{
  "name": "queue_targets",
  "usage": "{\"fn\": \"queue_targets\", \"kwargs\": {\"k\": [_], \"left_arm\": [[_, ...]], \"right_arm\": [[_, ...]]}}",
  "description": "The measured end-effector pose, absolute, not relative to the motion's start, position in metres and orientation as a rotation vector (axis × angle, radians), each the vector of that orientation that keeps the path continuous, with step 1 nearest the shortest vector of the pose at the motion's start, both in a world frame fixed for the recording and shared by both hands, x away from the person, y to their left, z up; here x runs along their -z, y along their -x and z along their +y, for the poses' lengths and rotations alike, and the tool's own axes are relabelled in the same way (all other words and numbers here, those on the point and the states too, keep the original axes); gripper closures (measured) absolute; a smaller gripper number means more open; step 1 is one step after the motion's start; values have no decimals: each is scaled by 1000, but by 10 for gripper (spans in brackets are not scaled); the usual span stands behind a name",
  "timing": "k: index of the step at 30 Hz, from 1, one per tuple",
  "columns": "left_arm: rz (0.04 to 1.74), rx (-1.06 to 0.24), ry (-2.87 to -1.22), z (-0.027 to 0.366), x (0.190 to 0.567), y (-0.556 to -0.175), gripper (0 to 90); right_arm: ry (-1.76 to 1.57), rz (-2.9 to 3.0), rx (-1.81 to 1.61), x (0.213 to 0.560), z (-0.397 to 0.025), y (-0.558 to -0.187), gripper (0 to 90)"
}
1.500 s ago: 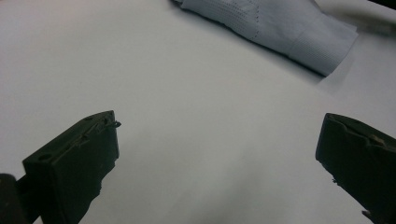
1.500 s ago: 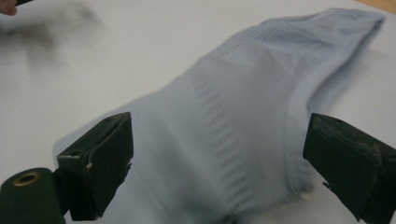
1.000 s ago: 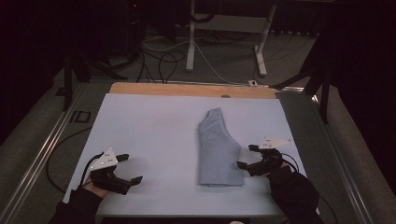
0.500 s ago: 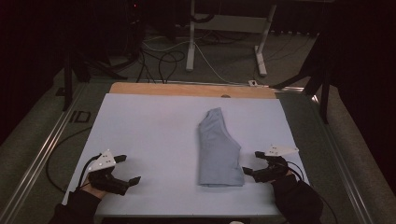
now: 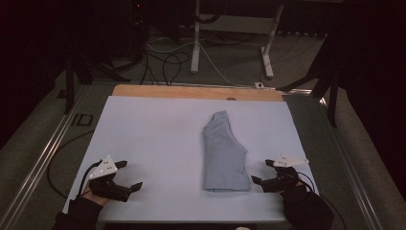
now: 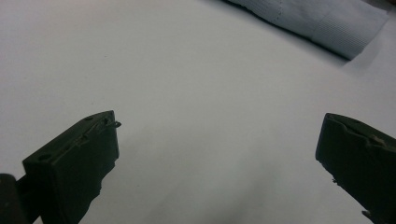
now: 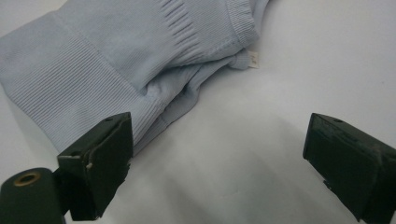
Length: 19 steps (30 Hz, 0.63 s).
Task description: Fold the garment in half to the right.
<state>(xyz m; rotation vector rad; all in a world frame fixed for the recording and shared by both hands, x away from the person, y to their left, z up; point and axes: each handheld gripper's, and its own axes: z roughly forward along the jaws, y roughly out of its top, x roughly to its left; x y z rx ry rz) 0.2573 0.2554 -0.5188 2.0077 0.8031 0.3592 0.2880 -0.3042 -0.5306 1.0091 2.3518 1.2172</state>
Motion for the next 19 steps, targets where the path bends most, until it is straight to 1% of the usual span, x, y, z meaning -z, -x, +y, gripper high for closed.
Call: {"fn": "queue_targets", "kwargs": {"k": [19], "left_arm": [[795,-362,-2000,253,518,-258,4]], "right_arm": [[-1019,2342,-1210,529,-301,-288,89]]}}
